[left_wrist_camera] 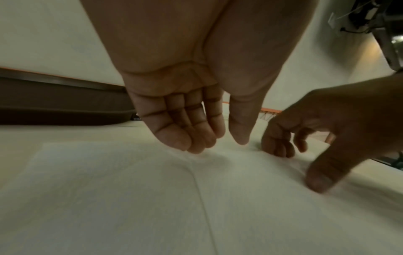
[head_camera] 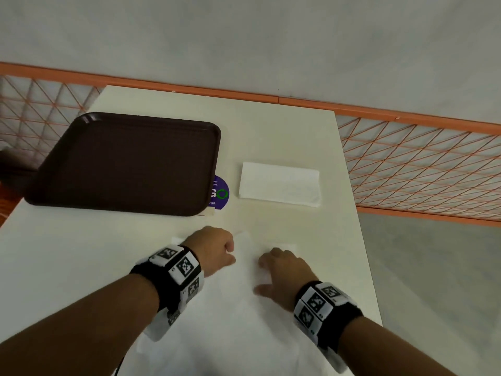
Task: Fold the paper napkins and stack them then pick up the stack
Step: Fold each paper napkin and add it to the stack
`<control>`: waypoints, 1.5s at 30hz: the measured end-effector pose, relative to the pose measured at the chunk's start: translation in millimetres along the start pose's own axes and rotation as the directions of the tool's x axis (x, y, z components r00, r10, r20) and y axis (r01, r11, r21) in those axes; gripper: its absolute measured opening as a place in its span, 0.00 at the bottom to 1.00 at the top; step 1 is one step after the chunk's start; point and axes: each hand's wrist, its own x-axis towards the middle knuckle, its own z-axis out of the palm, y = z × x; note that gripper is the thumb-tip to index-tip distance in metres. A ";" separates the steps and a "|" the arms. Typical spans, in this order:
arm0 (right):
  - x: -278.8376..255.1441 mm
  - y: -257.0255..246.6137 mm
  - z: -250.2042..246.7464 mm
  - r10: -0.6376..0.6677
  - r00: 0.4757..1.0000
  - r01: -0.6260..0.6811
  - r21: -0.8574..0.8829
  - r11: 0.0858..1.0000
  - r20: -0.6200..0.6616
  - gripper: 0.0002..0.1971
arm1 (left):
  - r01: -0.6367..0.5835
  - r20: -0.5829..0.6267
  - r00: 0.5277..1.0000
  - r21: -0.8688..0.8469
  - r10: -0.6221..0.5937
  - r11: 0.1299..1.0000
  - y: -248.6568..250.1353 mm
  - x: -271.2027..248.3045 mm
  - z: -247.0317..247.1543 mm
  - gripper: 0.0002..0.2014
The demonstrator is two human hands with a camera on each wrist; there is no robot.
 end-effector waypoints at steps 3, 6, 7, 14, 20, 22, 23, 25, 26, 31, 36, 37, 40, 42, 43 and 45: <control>1.1 -5.3 1.9 0.017 1.000 -0.018 -0.033 0.999 -0.002 0.22 | -0.054 0.014 0.998 0.038 0.054 0.998 -3.4 -12.5 13.6 0.18; 2.9 -11.4 0.9 0.054 0.998 -0.053 -0.020 0.998 0.030 0.17 | -0.134 -0.009 0.991 0.083 0.135 0.987 -3.9 -20.0 24.0 0.24; 3.6 -13.1 -0.1 0.066 0.997 -0.065 -0.014 0.998 0.041 0.16 | -0.155 -0.015 0.988 0.088 0.157 0.984 -3.6 -20.8 26.2 0.26; -4.5 -15.1 -2.2 0.052 0.999 -0.050 0.102 0.994 -0.016 0.07 | -0.216 -0.042 0.975 0.078 0.220 0.973 -2.3 -23.8 23.4 0.12; -20.7 -1.1 -9.2 0.032 0.996 -0.021 0.135 0.991 -0.078 0.05 | -0.226 -0.070 0.970 0.074 0.232 0.971 -12.2 -29.4 20.0 0.10; -22.9 0.6 -13.3 0.001 0.991 0.011 0.087 0.996 -0.131 0.06 | -0.251 -0.117 0.959 0.074 0.258 0.965 -11.3 -31.4 17.1 0.11; -23.6 1.0 -15.8 -0.006 0.987 0.020 0.084 0.996 -0.162 0.06 | -0.266 -0.148 0.950 0.072 0.274 0.961 -10.3 -31.9 14.6 0.11; -25.3 1.4 -21.4 -0.010 0.977 0.029 0.086 0.996 -0.212 0.06 | -0.298 -0.209 0.928 0.086 0.309 0.951 -7.9 -31.6 8.5 0.11; -26.3 1.7 -24.1 -0.013 0.974 0.033 0.083 0.996 -0.228 0.06 | -0.311 -0.230 0.917 0.100 0.326 0.945 -6.7 -31.5 5.5 0.11; -35.1 1.1 -29.7 -0.043 0.965 0.067 0.085 0.994 -0.258 0.05 | -0.374 -0.233 0.888 0.136 0.397 0.917 -8.1 -38.2 2.1 0.10; -49.0 -7.9 -15.4 -0.106 0.989 0.113 0.073 0.991 -0.102 0.07 | -0.404 -0.028 0.913 0.080 0.407 0.911 -19.1 -54.8 7.6 0.06; -52.3 -9.6 -10.8 -0.115 0.991 0.120 0.067 0.991 -0.074 0.07 | -0.392 0.021 0.920 0.074 0.392 0.917 -19.6 -57.3 7.5 0.08; -59.7 -12.7 5.8 -0.133 0.991 0.134 0.061 0.989 -0.013 0.09 | -0.339 0.024 0.941 0.087 0.338 0.937 -17.9 -57.3 9.3 0.15; -63.2 -14.0 16.6 -0.128 0.992 0.128 0.070 0.989 0.007 0.10 | -0.333 -0.006 0.941 0.153 0.338 0.930 -13.8 -53.8 15.1 0.17; -64.6 -14.5 21.4 -0.126 0.992 0.124 0.077 0.989 0.019 0.12 | -0.330 0.003 0.942 0.180 0.335 0.927 -11.3 -52.6 19.5 0.16; -67.6 -15.2 28.8 -0.107 0.992 0.099 0.106 0.989 0.067 0.18 | -0.335 0.050 0.942 0.235 0.332 0.913 -6.8 -51.5 30.0 0.16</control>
